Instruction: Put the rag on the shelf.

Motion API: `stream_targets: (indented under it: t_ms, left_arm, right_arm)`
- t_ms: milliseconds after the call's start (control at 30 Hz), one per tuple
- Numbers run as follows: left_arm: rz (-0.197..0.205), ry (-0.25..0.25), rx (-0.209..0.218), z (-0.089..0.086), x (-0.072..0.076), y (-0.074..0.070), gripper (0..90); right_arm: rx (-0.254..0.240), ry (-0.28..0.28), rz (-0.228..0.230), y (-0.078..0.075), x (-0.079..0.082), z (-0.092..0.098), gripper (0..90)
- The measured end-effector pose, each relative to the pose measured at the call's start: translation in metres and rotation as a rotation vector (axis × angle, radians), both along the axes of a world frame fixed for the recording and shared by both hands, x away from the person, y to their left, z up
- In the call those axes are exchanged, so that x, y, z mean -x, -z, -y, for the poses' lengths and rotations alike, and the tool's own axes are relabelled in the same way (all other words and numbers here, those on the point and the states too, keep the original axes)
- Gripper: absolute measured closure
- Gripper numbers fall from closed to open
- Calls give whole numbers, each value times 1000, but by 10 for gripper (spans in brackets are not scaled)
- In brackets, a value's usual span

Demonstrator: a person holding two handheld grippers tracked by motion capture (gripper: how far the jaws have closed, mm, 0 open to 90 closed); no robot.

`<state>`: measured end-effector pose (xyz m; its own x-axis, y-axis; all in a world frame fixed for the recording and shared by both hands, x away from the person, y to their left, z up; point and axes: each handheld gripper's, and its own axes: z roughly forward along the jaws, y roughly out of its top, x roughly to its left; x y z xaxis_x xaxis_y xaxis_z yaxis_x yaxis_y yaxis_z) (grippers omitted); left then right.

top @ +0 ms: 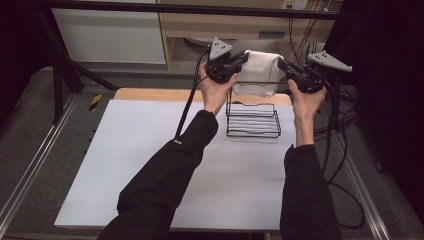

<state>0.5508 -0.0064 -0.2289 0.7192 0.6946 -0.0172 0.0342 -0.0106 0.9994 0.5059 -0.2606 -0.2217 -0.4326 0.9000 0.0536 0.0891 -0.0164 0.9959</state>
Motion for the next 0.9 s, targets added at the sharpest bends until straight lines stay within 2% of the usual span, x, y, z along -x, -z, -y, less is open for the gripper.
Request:
stream_targets:
  t_ms: [167,367,667,900]
  left_arm:
    - [-8,24,-9,3,4,5,827]
    - [10,38,-1,3,11,-1,827]
    - [1,62,-46,-2,23,0,823]
    - [-35,93,-62,-9,34,5,820]
  right_arm:
    - [9,6,-3,3,4,4,852]
    - [16,-2,12,-2,12,6,852]
    - [38,-18,11,2,26,6,850]
    - [59,-40,-1,6,38,5,847]
